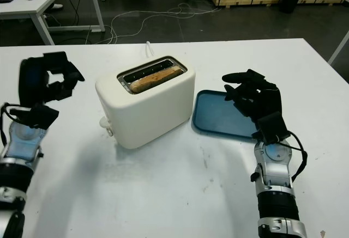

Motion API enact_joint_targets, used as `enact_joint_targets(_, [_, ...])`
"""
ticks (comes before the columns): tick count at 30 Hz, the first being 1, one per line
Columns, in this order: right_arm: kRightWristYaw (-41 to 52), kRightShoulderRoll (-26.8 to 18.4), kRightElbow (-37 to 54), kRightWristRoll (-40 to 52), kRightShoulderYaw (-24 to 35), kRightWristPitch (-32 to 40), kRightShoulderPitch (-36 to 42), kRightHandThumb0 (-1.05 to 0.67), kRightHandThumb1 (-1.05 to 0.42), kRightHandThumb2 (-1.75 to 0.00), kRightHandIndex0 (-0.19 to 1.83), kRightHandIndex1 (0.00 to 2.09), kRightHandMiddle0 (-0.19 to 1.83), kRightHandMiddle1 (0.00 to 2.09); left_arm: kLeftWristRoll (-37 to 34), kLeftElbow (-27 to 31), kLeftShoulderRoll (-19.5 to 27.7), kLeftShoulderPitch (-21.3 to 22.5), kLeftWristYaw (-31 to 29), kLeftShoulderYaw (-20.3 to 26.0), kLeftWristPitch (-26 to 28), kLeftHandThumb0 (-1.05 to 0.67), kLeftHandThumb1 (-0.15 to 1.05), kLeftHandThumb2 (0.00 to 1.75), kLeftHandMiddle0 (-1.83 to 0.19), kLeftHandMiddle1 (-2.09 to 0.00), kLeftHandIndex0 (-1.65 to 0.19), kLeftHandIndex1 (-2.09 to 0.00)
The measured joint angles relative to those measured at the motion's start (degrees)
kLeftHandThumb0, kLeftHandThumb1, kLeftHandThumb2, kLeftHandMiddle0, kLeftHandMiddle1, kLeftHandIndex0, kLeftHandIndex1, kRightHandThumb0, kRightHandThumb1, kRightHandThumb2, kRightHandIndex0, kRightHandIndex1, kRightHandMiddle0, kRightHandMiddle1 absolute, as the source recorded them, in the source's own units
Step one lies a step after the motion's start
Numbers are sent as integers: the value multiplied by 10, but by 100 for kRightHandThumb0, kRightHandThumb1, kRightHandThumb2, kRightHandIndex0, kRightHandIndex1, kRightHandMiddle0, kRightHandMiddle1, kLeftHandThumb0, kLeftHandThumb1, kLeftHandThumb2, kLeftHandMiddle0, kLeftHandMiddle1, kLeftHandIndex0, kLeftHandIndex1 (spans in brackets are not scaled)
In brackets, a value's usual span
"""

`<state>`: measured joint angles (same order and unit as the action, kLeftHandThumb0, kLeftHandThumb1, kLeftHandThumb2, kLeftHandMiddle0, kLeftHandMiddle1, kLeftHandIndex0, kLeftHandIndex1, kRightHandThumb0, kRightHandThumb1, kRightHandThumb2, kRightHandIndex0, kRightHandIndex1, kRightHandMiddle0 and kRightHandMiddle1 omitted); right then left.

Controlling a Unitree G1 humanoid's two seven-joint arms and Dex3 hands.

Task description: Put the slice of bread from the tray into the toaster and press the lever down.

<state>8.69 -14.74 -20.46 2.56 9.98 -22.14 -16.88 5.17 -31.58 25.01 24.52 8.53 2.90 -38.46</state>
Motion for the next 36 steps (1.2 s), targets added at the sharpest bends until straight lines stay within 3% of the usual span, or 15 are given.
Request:
enact_joint_targets(6, [65, -67, 4, 15, 4, 8, -46, -31, -92, -33, 68, 149, 59, 112, -3, 0, -5, -13, -41, 12, 47, -105, 92, 25, -157, -122, -139, -105])
enact_joint_targets(8, [88, -77, 6, 36, 5, 25, -63, -34, -92, -32, 71, 144, 67, 99, -1, -4, -3, -14, -51, 15, 59, -105, 92, 26, -157, -123, -143, -106])
enact_joint_targets(13, [144, -93, -2, 50, 3, 52, -91, -35, -92, -31, 75, 144, 71, 100, 13, -14, 33, -11, -106, 13, 85, -105, 92, 25, -157, -121, -150, -96])
enact_joint_targets(19, [215, -127, -44, 57, -6, 66, -134, -38, -92, -32, 72, 150, 67, 111, 26, -27, 101, 25, -180, 10, 84, -105, 92, 27, -157, -121, -148, -92])
enact_joint_targets(23, [236, -146, -64, 45, -20, 69, -153, -40, -92, -29, 73, 152, 69, 112, 26, -45, 121, 56, -210, 9, 79, -105, 92, 28, -156, -121, -146, -93])
enact_joint_targets(29, [262, -148, -92, 41, -32, 72, -171, -54, -92, -24, 75, 157, 72, 109, 46, -105, 133, 103, -217, -2, 43, -105, 92, 30, -146, -134, -136, -110])
enact_joint_targets(36, [262, -150, -104, 20, -43, 72, -182, -50, -92, -29, 75, 162, 69, 122, 75, -111, 133, 126, -191, -14, 14, -105, 92, 29, -139, -147, -128, -124])
